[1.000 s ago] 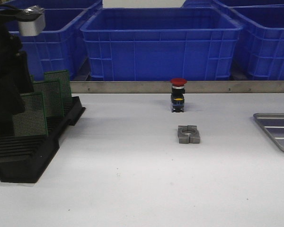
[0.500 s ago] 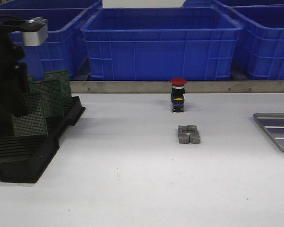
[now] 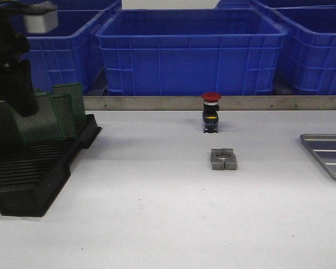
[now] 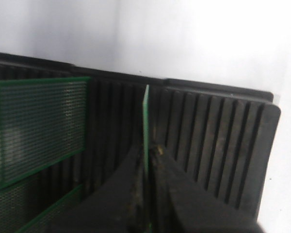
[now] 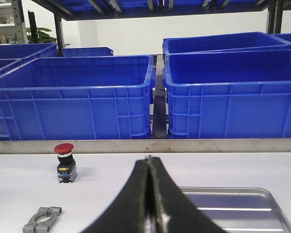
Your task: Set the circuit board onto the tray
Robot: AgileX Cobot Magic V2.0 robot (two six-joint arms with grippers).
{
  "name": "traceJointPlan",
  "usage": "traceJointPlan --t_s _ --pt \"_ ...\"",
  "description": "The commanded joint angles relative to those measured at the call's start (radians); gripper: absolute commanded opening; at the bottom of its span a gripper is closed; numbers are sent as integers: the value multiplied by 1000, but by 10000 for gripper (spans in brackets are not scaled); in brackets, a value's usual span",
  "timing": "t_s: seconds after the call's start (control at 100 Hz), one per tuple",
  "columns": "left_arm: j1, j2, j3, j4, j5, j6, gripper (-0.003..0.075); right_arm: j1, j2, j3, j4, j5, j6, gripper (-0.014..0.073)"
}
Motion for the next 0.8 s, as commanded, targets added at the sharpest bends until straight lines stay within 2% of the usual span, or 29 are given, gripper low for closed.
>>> traceJointPlan --t_s 0.0,0.04,0.11,0.34,0.56,0.79 --pt "4 -51 -95 -67 90 -15 -18 0 -22 -14 -11 -85 -5 -67" --pt "4 -53 -122 -87 131 -21 -18 0 -22 -14 -11 -85 -5 -67" --pt "2 -63 -156 -133 128 -78 -18 0 -22 -14 -11 -85 -5 -67" --pt "-35 -139 -172 -308 128 -124 -18 0 -22 -14 -11 -85 -5 -67" --pt "-186 -196 -172 -357 128 -251 -18 0 -22 -14 -11 -85 -5 -67" --pt "-367 -183 -172 -385 128 -273 -18 0 -22 -14 -11 -90 -5 -67"
